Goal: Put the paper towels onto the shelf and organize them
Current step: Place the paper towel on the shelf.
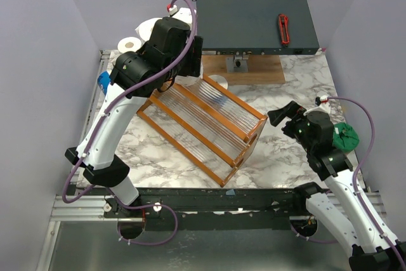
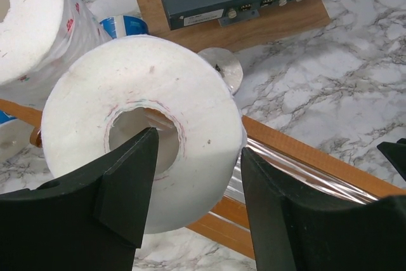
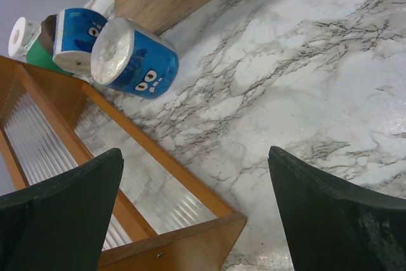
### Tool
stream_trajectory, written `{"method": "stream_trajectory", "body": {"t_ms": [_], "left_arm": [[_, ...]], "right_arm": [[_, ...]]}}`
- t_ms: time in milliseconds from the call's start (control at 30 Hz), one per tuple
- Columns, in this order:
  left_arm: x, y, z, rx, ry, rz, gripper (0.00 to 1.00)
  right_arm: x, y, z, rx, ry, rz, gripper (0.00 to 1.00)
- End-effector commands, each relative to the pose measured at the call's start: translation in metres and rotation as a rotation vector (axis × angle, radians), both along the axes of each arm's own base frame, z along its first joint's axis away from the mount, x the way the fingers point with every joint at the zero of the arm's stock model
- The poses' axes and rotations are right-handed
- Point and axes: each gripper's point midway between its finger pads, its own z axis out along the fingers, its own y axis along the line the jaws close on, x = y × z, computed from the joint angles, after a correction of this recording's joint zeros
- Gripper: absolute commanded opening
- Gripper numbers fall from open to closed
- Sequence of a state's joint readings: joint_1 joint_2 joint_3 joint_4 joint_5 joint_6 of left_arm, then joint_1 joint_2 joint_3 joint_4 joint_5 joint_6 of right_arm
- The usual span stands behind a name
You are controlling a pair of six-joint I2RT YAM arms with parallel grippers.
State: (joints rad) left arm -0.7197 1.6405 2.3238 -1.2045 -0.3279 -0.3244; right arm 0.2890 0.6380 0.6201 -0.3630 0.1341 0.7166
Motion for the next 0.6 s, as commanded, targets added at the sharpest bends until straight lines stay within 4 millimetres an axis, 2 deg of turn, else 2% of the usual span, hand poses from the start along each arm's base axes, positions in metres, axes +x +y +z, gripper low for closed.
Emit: {"method": "stream_trajectory", "body": {"t_ms": [0,167,367,567], "left_arm": [[0.002,0.001,0.004,-0.004,-0.015,0.0,0.61],[0.005,0.0,0.011,-0.014,-0.035,0.002,0.64],[0.012,-0.002,0.003,0.004,-0.02,0.008,0.65],[0.014,-0.003,0.004,-0.003,-0.027,0.01,0.65]], "right_arm": [[-0.004,0.001,0.001,-0.008,0.006,0.013,1.0],[-0.003,0.002,0.001,-0.008,0.006,0.014,1.0],[-0.004,0.001,0.001,-0.009,0.008,0.014,1.0],[-0.003,0.002,0.002,-0.008,0.01,0.015,1.0]]}}
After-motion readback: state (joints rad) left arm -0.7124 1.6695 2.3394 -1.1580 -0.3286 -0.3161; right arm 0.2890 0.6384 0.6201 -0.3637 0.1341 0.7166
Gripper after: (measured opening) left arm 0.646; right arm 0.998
